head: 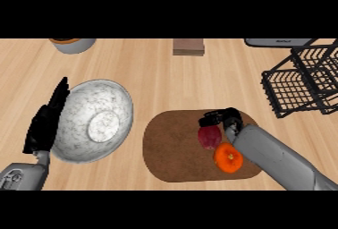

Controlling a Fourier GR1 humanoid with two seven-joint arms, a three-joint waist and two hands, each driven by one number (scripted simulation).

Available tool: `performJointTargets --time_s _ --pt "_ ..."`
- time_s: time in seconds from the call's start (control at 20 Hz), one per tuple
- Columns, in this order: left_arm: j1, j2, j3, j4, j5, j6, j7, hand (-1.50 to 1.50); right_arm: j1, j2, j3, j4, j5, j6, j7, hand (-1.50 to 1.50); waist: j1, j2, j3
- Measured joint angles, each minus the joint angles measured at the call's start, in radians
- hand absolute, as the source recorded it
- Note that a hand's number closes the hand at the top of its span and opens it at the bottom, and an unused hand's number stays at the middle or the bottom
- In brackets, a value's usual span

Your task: Pick the pear from the cutting board and place it in the tiered basket

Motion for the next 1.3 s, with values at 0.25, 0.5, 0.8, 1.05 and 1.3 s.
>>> performJointTargets --time_s 0.25,0.5,0.8,1.05,1.3 --pt "-0.015 0.0 0.023 0.015 -0.002 -0.018 0.007 0.0 0.003 0.012 -0.04 0.003 0.014 -0.011 -0.037 1.5 -0.008 -0.001 0.001" --pt "-0.023 0.002 0.025 0.021 -0.001 -0.03 0.012 0.0 -0.03 0.0 0.129 -0.087 0.146 0.047 -0.157 1.5 0.007 0.0 0.008" --pt "-0.013 -0.008 0.023 0.026 -0.009 -0.019 0.01 0.0 -0.075 -0.067 0.362 -0.237 0.37 0.151 -0.329 1.5 0.0 -0.001 0.015" --pt "0.016 0.0 0.038 0.009 -0.011 -0.016 0.015 0.0 -0.078 -0.181 0.328 -0.424 0.52 0.06 -0.372 1.5 -0.028 -0.005 0.017" --pt "0.028 0.002 0.054 0.002 -0.007 -0.013 0.012 0.0 -0.103 -0.339 0.212 -0.578 0.637 0.004 -0.366 1.5 -0.044 -0.007 0.017"
